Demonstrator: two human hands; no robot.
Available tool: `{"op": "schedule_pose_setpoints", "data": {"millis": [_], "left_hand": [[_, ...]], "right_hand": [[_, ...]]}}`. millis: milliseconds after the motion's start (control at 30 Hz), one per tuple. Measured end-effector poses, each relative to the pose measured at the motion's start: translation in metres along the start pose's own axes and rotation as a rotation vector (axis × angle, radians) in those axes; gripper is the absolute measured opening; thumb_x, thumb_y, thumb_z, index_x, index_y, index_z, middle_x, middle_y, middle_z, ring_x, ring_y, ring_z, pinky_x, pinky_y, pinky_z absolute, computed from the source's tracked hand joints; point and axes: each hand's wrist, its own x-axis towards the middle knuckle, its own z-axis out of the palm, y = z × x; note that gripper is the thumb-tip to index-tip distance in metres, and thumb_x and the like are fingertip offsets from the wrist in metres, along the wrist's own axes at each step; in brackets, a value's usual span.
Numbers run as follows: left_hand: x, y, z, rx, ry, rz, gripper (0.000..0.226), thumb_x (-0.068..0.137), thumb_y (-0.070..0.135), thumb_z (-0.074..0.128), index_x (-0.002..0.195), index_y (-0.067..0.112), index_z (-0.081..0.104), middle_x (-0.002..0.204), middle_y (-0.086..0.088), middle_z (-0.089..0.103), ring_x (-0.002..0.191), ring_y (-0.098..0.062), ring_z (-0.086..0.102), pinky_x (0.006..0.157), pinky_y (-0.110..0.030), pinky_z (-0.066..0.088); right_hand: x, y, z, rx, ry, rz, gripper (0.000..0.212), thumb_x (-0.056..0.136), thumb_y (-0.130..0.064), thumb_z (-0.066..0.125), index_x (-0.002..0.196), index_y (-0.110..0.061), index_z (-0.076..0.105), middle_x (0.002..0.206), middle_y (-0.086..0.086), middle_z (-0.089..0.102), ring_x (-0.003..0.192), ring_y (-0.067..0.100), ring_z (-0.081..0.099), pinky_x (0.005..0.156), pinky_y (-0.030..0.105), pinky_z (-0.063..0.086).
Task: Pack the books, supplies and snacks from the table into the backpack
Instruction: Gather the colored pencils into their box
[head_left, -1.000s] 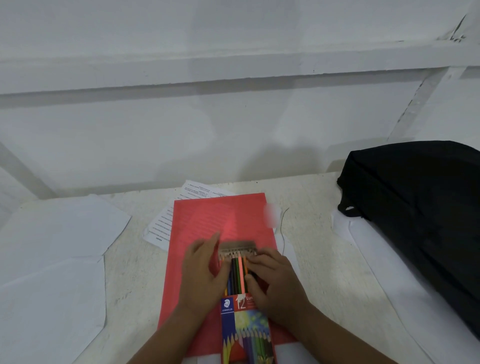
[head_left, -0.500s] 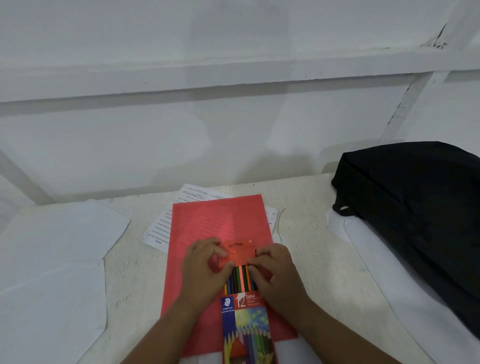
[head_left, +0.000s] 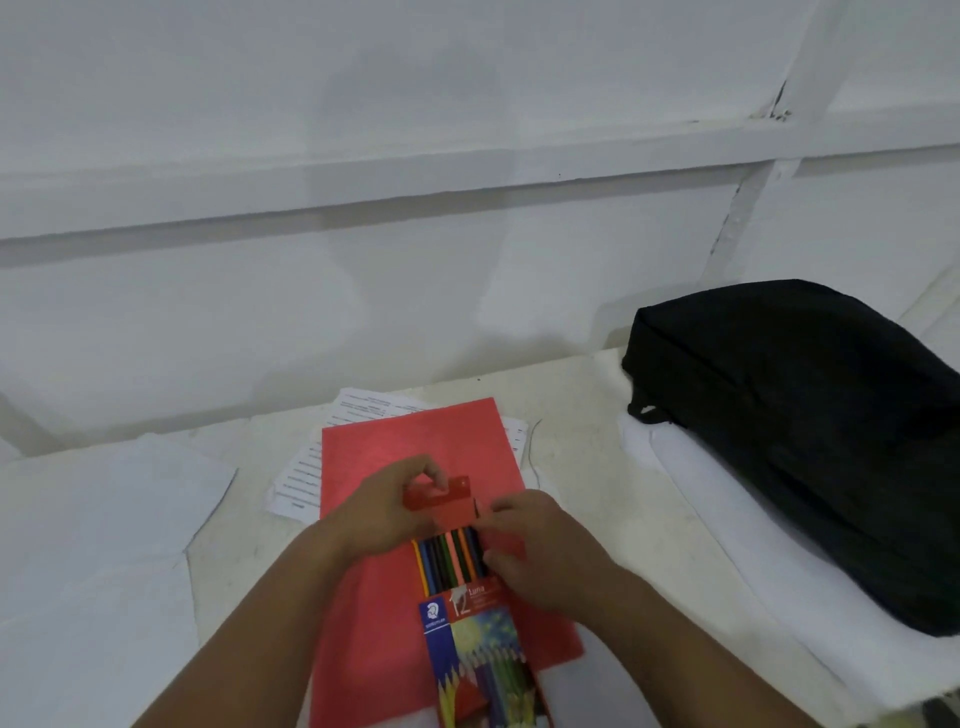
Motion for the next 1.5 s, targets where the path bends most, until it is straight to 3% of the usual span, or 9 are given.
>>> {"op": "schedule_pose_setpoints", "data": {"millis": [200, 433, 567, 667, 800, 1033, 1300, 1400, 1500], "left_hand": [[-0.012, -0.011, -0.016, -0.427, 0.091, 0.001, 0.045, 0.075, -0.003, 0.08, 0.112, 0.014, 0.061, 0.096, -0.015, 0.076, 0.082, -0.025, 0.073, 0.071, -0.033, 0.058], [-0.026, -0.027, 0.009, -0.941, 0.106, -0.057, 0.058, 0.067, -0.016, 0.075, 0.118, 0.008, 0.06, 0.098, -0.018, 0.073, 0.072, -0.021, 0.071, 0.063, -0.026, 0.059], [-0.035, -0.026, 0.015, -0.934, 0.226, -0.105, 0.041, 0.081, -0.021, 0.062, 0.111, 0.007, 0.06, 0.092, -0.012, 0.074, 0.073, -0.018, 0.07, 0.065, -0.024, 0.059], [-0.043, -0.027, 0.012, -0.903, 0.221, -0.12, 0.033, 0.082, -0.015, 0.066, 0.108, 0.005, 0.061, 0.094, -0.012, 0.072, 0.078, -0.019, 0.071, 0.068, -0.026, 0.06], [-0.051, -0.027, 0.016, -0.742, 0.208, -0.064, 0.03, 0.084, -0.001, 0.073, 0.112, 0.01, 0.065, 0.103, -0.01, 0.076, 0.091, -0.021, 0.073, 0.079, -0.033, 0.058], [-0.056, -0.019, 0.022, -0.559, 0.349, 0.12, 0.026, 0.084, 0.002, 0.074, 0.108, 0.011, 0.07, 0.1, 0.0, 0.077, 0.092, -0.015, 0.074, 0.078, -0.029, 0.06], [-0.053, -0.015, 0.011, -0.735, 0.297, 0.021, 0.013, 0.098, 0.011, 0.057, 0.11, 0.014, 0.062, 0.091, -0.013, 0.076, 0.076, -0.023, 0.07, 0.068, -0.03, 0.058], [-0.05, -0.018, 0.004, -0.786, 0.268, -0.011, 0.014, 0.103, 0.022, 0.049, 0.116, 0.021, 0.054, 0.091, -0.014, 0.072, 0.072, -0.025, 0.067, 0.065, -0.034, 0.054], [-0.051, -0.016, -0.003, -0.592, 0.177, 0.072, 0.023, 0.101, 0.022, 0.054, 0.12, 0.035, 0.054, 0.083, 0.0, 0.07, 0.07, -0.016, 0.064, 0.062, -0.026, 0.05]], "right_hand": [[-0.036, -0.036, 0.014, 0.197, 0.074, 0.145, 0.057, 0.082, -0.058, 0.063, 0.134, -0.037, 0.051, 0.137, -0.017, 0.049, 0.123, 0.001, 0.045, 0.107, 0.028, 0.042], [-0.006, -0.05, 0.019, 0.173, 0.191, 0.165, 0.05, 0.095, -0.028, 0.06, 0.144, -0.026, 0.048, 0.156, -0.003, 0.026, 0.142, 0.01, 0.028, 0.119, 0.029, 0.028], [0.005, -0.049, 0.01, 0.189, 0.165, 0.209, 0.044, 0.094, -0.02, 0.064, 0.137, -0.022, 0.056, 0.132, -0.006, 0.044, 0.118, 0.001, 0.041, 0.097, -0.001, 0.03], [0.012, -0.051, 0.003, 0.204, 0.256, 0.204, 0.024, 0.094, -0.02, 0.064, 0.116, -0.026, 0.07, 0.106, -0.012, 0.056, 0.097, -0.005, 0.053, 0.09, 0.009, 0.044], [0.021, -0.059, -0.005, 0.287, 0.318, 0.274, 0.012, 0.092, -0.026, 0.066, 0.099, -0.032, 0.074, 0.087, -0.025, 0.063, 0.087, -0.018, 0.056, 0.073, 0.002, 0.04], [0.036, -0.06, -0.014, 0.653, 0.421, 0.564, 0.027, 0.085, -0.035, 0.074, 0.07, -0.013, 0.069, 0.072, 0.004, 0.073, 0.065, 0.015, 0.067, 0.063, 0.033, 0.055], [0.028, -0.064, -0.013, 0.811, 0.327, 0.48, 0.036, 0.096, -0.045, 0.057, 0.083, -0.017, 0.074, 0.082, 0.008, 0.073, 0.076, 0.02, 0.07, 0.073, 0.033, 0.057], [0.023, -0.062, -0.012, 0.844, 0.28, 0.462, 0.02, 0.094, -0.026, 0.064, 0.076, -0.022, 0.073, 0.079, -0.001, 0.07, 0.076, 0.015, 0.066, 0.067, 0.026, 0.055], [0.021, -0.062, -0.008, 0.779, 0.24, 0.411, 0.02, 0.086, -0.008, 0.068, 0.098, -0.024, 0.069, 0.098, 0.003, 0.074, 0.093, 0.025, 0.07, 0.083, 0.042, 0.061]]}}
